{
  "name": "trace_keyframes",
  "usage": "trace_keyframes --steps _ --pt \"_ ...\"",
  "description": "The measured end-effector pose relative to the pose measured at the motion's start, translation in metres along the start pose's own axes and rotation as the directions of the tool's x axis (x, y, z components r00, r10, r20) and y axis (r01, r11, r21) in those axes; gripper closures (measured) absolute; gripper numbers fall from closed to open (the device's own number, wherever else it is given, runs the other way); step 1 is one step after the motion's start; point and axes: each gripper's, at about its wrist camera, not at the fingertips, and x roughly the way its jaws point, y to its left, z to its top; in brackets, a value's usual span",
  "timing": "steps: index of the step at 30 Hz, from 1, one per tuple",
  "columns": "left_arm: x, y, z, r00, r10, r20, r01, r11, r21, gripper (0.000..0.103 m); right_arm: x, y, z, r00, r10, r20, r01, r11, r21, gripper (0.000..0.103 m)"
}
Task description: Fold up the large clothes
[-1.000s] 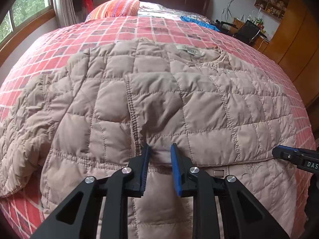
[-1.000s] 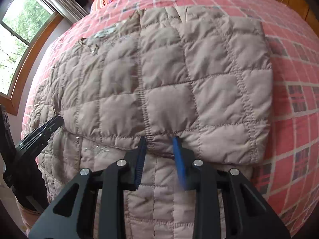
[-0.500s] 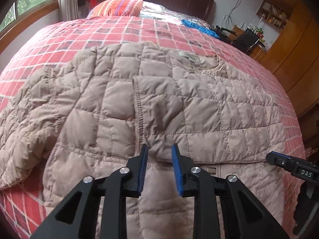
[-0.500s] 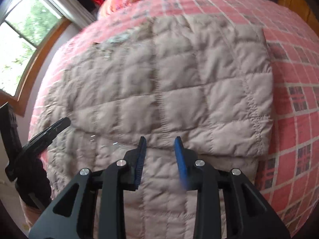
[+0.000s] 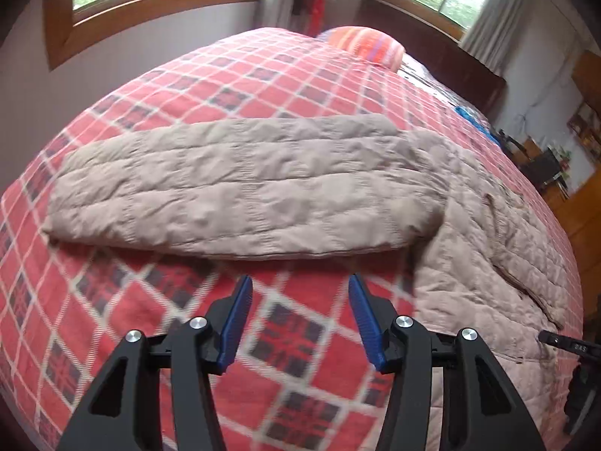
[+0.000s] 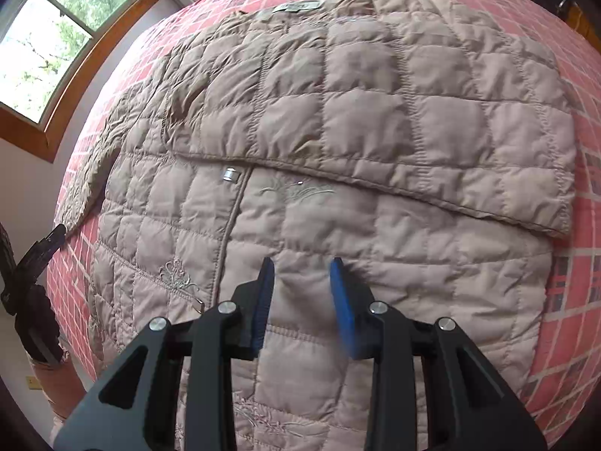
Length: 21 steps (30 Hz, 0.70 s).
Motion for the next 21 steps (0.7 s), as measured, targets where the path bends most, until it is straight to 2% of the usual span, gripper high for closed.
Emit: trace_keyframes --steps 6,10,15,18,19,21 --pt "0.004 0.084 0.009 0.995 0.091 0.032 -0.083 0.977 -0.199 0.049 0.009 0.012 0.003 1.0 -0.026 -0.014 0.025 1.0 -0.019 0.071" --pt "0.018 0.122 0.021 0.997 0.07 0.015 -0.062 0.948 -0.313 0.05 0.014 0.012 0.005 0.999 -0.038 -0.025 0.038 0.999 -0.019 0.071" --pt "0.031 0.14 0.031 0.999 0.047 0.027 -0.034 0.931 -0.364 0.049 0.02 0.013 0.008 0.998 -0.056 -0.031 0.055 0.998 -0.026 0.071" --pt "0.035 0.141 0.036 0.997 0.058 0.041 -0.039 0.928 -0.37 0.05 0.024 0.014 0.008 0.998 -0.061 -0.029 0.06 0.998 -0.031 0.071" --pt "0.037 0.139 0.039 0.997 0.066 0.041 -0.047 0.929 -0.367 0.051 0.024 0.014 0.007 0.998 -0.061 -0.028 0.06 0.998 -0.03 0.071" --pt "0.04 0.138 0.041 0.994 0.1 0.044 -0.078 0.928 -0.365 0.061 0.025 0.015 0.007 0.998 -0.062 -0.024 0.061 0.998 -0.035 0.071"
